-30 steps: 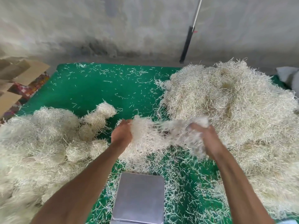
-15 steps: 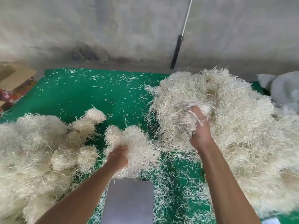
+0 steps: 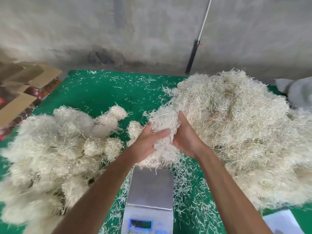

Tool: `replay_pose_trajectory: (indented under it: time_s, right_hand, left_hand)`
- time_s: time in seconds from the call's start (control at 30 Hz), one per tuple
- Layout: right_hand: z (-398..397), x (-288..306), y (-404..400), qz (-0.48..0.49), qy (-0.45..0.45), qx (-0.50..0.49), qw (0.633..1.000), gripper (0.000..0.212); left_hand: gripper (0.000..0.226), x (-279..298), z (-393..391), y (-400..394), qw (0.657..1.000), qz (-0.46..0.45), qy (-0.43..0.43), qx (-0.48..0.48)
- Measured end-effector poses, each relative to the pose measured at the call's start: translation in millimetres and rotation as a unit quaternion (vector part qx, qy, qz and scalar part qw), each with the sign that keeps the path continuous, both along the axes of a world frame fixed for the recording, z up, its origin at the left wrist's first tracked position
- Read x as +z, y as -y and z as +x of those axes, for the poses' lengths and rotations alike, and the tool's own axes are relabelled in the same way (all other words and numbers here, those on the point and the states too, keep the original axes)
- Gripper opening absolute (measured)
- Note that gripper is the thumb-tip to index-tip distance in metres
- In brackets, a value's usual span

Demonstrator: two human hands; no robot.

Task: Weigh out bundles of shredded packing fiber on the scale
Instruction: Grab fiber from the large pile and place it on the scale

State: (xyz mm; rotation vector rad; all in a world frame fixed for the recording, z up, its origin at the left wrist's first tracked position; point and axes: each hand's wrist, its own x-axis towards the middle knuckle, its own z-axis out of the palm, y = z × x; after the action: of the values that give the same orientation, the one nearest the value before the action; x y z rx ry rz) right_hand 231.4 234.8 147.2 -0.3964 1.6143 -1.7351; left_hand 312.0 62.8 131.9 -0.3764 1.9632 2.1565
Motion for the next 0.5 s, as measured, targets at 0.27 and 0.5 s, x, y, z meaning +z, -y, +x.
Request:
replay_pose_trajectory:
  time_s: [0.27,0.5]
  right_hand:
    - [36,-44,-10,0.050,0.094,-0.107,0.989,0.030]
    - [61,-78,-31,0.226,-0.087,-0.230,0.943,0.024]
  left_hand:
    - [0.072,-71,80,27,0.933,-0.358,-0.016,0.011]
    - [0.099,-98,90,23,0.954,-0.258,0.144,0.044]
